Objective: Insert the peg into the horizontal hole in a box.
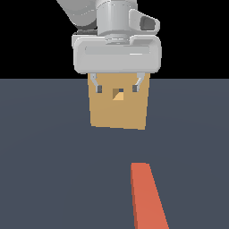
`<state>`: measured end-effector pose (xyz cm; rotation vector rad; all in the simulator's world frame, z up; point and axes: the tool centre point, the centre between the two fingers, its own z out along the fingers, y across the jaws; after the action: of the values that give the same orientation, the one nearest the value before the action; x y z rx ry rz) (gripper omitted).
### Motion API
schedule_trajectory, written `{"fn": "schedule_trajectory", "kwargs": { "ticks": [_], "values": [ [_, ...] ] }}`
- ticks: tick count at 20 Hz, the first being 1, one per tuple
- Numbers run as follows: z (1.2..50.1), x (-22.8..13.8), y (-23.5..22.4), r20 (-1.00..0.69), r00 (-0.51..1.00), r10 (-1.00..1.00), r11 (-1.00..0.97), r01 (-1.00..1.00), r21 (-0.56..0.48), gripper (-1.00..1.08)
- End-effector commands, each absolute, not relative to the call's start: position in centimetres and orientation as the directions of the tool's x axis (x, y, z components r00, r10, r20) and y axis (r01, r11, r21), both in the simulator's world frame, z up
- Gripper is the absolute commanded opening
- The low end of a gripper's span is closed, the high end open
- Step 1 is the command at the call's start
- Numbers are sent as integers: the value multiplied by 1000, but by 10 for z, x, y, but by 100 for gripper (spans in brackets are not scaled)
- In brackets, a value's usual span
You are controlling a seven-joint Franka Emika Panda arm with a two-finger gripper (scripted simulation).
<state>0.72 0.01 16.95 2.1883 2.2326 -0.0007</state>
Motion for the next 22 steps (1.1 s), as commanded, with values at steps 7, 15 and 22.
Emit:
{"fn": "schedule_trajectory", "kwargs": {
  "ticks": [7, 15, 22],
  "values": [
    [164, 9, -15, -11, -15, 1000, 15, 1000, 10, 100],
    [139, 17, -83, -9, 5, 1000, -4, 1000, 8, 100],
    [108, 27, -164, -6, 28, 1000, -28, 1000, 5, 100]
  ]
}}
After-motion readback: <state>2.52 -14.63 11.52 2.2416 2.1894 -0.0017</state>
